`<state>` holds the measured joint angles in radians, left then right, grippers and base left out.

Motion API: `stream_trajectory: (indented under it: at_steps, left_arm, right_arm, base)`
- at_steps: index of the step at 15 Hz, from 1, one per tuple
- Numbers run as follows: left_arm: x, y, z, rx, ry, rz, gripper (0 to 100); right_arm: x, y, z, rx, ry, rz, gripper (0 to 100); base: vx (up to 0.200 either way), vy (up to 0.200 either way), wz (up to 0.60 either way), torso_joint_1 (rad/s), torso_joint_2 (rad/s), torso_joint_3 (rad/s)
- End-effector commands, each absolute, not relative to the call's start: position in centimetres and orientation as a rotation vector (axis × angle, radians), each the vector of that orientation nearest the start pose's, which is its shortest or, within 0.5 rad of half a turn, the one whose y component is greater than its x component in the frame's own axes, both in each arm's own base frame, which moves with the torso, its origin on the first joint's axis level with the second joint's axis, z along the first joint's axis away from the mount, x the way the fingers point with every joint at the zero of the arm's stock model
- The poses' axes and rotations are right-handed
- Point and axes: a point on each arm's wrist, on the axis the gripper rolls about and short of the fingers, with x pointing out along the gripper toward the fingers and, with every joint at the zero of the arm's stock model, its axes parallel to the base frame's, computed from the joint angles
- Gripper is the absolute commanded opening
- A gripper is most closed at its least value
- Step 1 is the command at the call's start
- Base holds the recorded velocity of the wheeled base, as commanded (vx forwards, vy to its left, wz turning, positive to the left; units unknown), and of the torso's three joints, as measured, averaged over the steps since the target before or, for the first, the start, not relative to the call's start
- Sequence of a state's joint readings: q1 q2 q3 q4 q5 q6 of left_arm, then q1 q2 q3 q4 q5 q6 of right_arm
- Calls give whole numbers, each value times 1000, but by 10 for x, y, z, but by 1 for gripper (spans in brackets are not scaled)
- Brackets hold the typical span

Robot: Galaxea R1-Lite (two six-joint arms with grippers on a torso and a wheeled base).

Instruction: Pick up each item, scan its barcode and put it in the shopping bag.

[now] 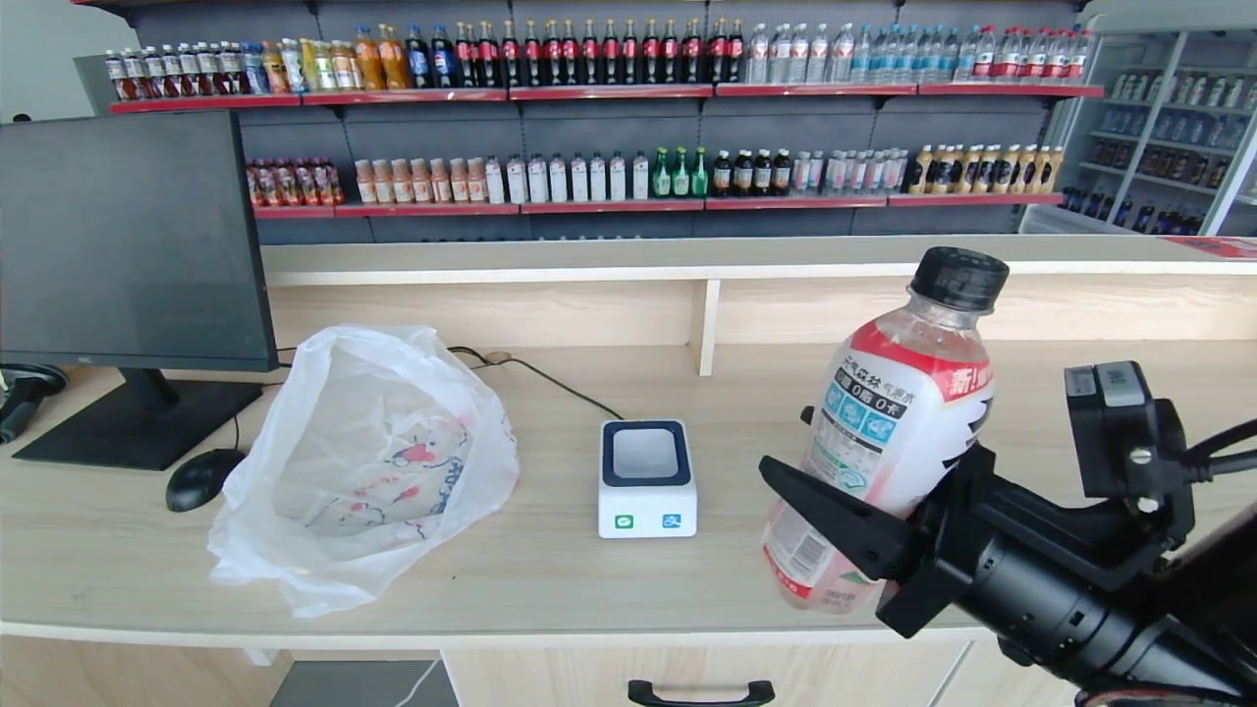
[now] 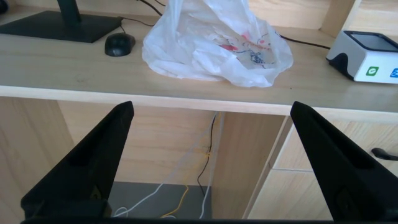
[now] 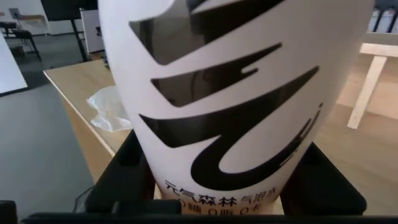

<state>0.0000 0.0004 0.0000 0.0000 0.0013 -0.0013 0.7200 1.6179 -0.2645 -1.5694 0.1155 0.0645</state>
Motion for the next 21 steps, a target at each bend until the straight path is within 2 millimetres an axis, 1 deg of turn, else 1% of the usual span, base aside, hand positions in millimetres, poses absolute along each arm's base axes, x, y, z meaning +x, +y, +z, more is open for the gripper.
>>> stream_trajectory:
  at_steps: [1,4,6,7,8,12,16,21]
  left_arm:
    - [-23,0,75,-2,0,2,100]
    - [-23,0,75,0,0,2,100]
    - [-23,0,75,0,0,2,100]
    - [-23,0,75,0,0,2,100]
    - [-23,0,75,-2,0,2,100]
    - [-23,0,75,-2,0,2,100]
    - [-23,0,75,-5,0,2,100]
    - [-23,0,76,-12,-3,2,100]
  right_arm:
    - [176,136,157,73,-157,706,0]
    - [191,114,161,49,-182,480,0]
    - [196,102,161,46,-181,397,0]
    - [196,102,161,46,-181,397,0]
    - [200,99,163,44,-190,375,0]
    - [206,102,166,48,-205,376,0]
    - [206,102,167,55,-208,377,0]
    - [203,100,171,63,-224,377,0]
  base:
    - [0,0,0,0,0,0]
    - [0,0,0,0,0,0]
    - [0,0,0,0,0,0]
    - [0,0,0,0,0,0]
    - [-200,0,0,-7,2,2]
    - [-200,0,0,5,0,1]
    - [0,0,0,0,0,0]
    - [0,200,0,2,5,1]
